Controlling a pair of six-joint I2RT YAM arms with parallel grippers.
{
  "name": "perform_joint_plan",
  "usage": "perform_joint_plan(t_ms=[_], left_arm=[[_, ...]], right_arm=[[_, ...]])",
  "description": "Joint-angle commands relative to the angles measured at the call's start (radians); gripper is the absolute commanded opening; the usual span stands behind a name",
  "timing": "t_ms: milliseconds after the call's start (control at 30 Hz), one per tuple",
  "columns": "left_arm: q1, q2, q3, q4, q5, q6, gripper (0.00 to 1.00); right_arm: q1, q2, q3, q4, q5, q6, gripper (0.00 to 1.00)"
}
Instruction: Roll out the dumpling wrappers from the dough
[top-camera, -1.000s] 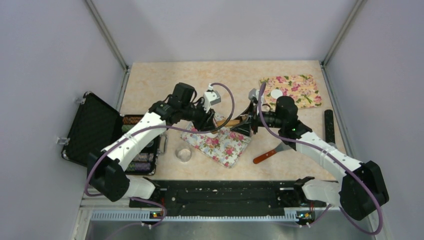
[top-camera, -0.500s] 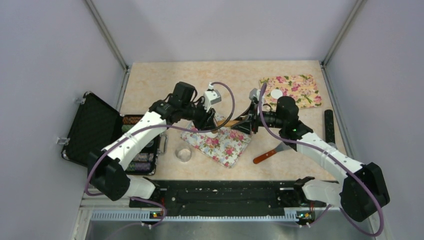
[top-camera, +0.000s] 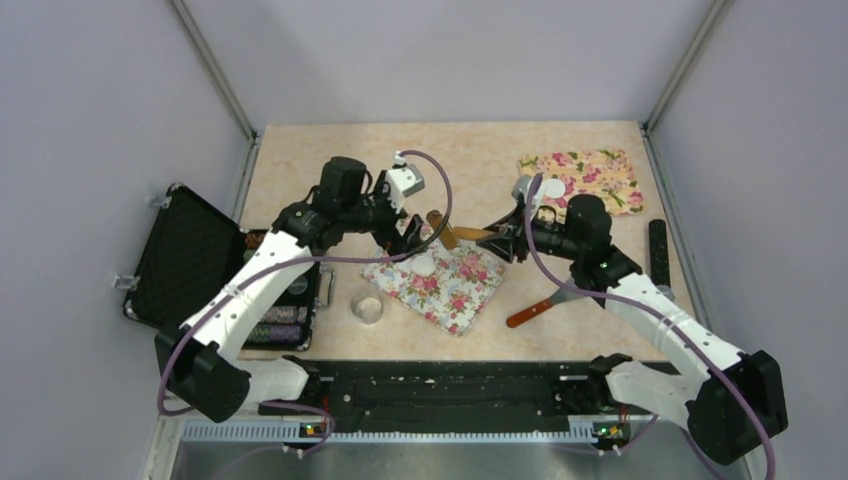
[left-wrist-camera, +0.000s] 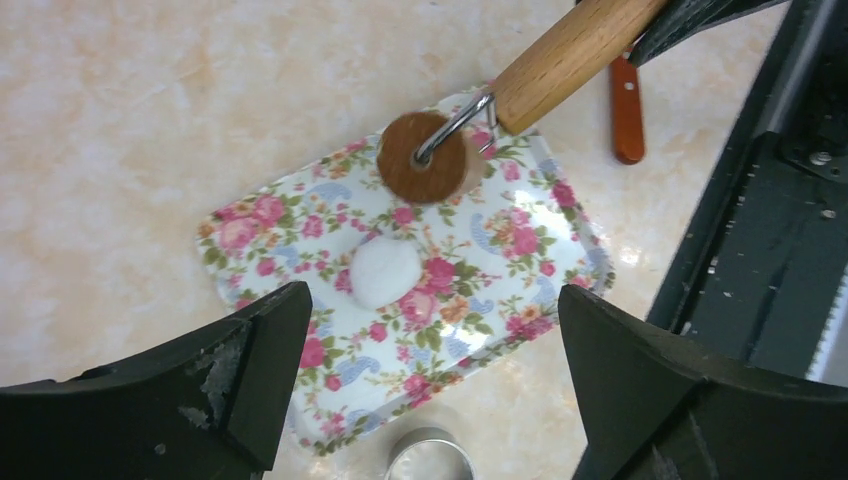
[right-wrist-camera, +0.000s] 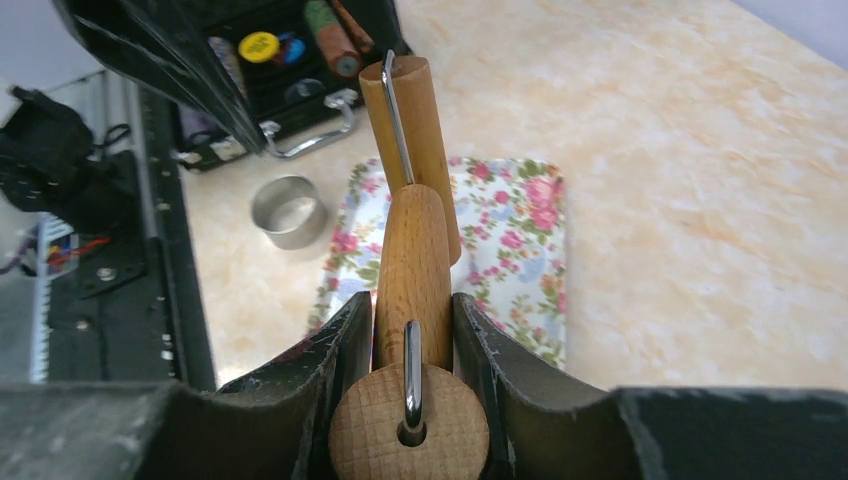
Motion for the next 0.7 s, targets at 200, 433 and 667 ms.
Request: perform_joint_plan(t_ms=[200,433,667], left_arm=[[0.032,-0.009,-0.079,0.077,-0.424,0.181,0.99],[0.063,0.217,-0.004,0.053,-0.543,0.14,0.96],[0.065,0.422,0.13,-0.025,-0.641,0.105,0.84]], right_arm=[[-0.063,-0.096,0.033,-0.064,0.211,-0.271,0.0],[-0.147,-0.214,0.024,-0.062,0.196,-0.28,0.0],[-0.215,-0.278,0.029,-0.074,0.146,-0.26,0.0]])
